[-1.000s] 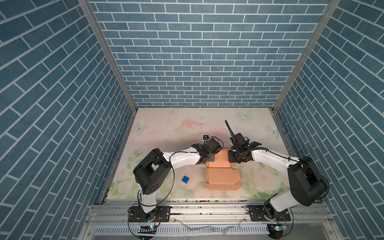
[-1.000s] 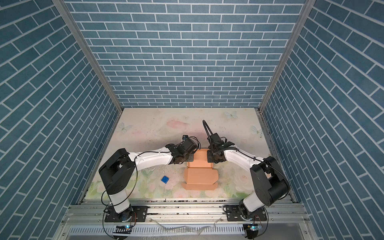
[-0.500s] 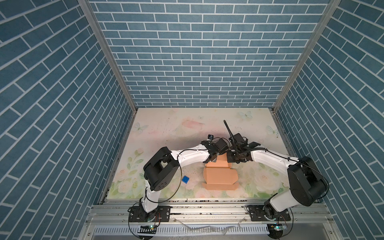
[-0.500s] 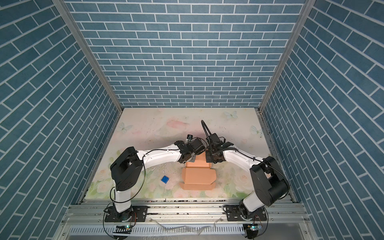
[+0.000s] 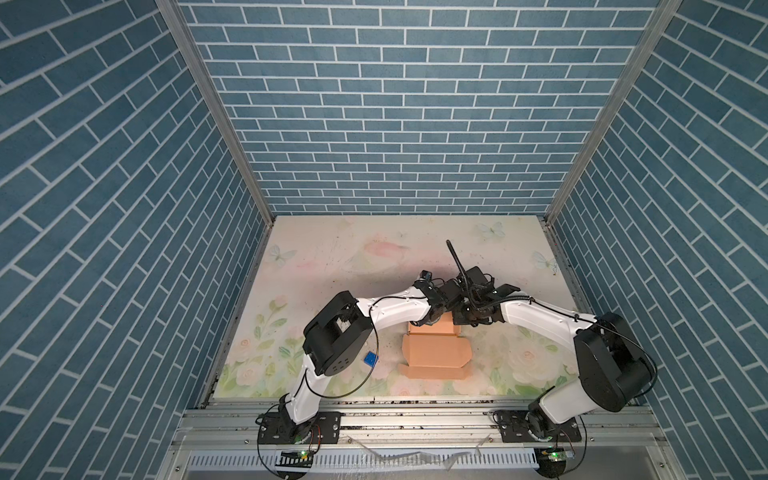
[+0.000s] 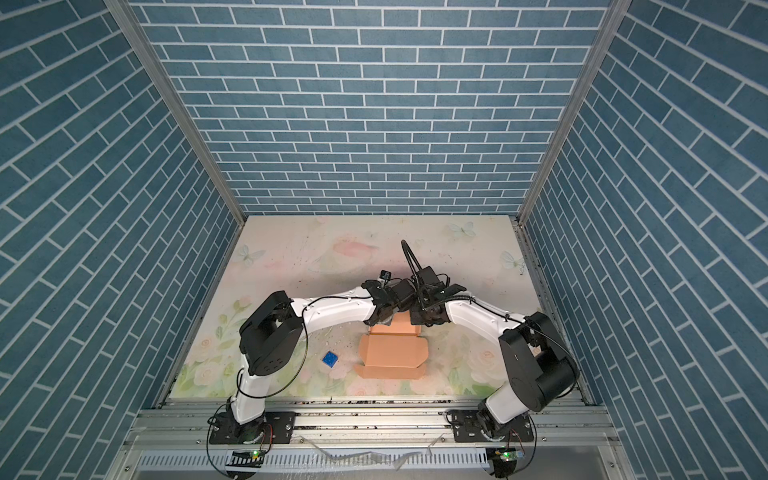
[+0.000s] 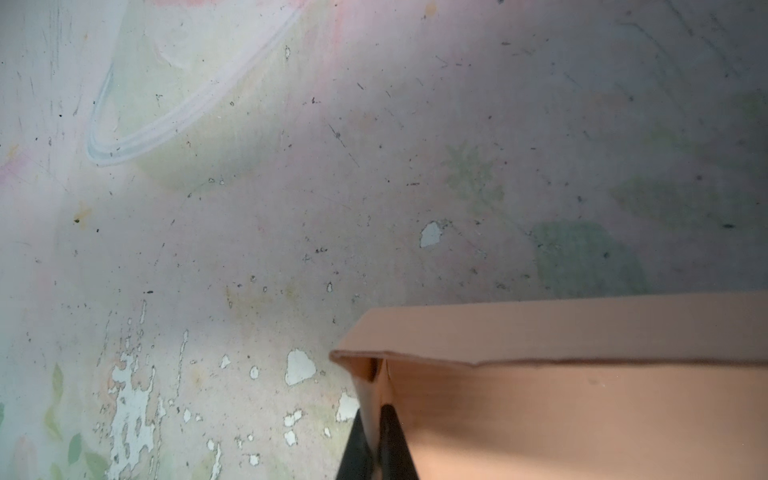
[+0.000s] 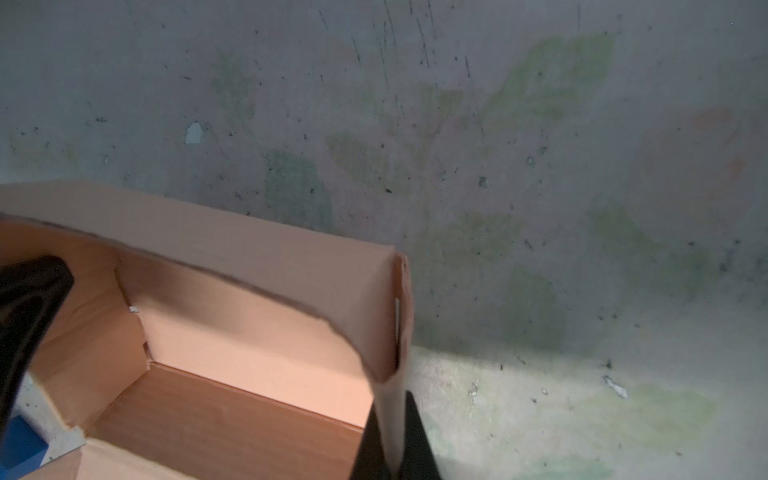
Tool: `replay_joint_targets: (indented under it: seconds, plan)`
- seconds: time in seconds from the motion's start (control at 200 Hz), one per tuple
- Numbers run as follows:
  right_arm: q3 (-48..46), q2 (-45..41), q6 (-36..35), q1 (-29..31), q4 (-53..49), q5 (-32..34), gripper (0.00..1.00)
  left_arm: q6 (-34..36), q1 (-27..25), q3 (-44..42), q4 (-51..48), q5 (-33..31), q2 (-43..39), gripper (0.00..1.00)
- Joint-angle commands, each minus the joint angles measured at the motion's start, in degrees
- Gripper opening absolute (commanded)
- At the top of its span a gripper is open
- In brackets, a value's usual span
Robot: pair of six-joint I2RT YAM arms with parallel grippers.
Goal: Fold the paper box
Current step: 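Open the right gripper off the wall edge while the left gripper holds its corner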
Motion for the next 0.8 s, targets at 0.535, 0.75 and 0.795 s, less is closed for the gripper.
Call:
replay_joint_targets:
  seconds: [0.535, 0.75, 0.795]
  plan:
    - [3.6, 3.5, 0.7, -0.1, -1.1, 3.8, 0.15, 1.9, 0.5, -5.1, 1.0, 3.3, -1.7, 0.0]
    - [3.2, 1.5, 0.6, -0.1, -0.9, 4.7, 0.31, 1.6, 0.5, -6.7, 1.6, 3.5, -2.8, 0.0]
    - [3.0, 1.0, 0.7, -0.2, -0.7, 4.7, 0.33, 1.5, 0.5, -7.0, 1.8, 3.5, -3.0, 0.0]
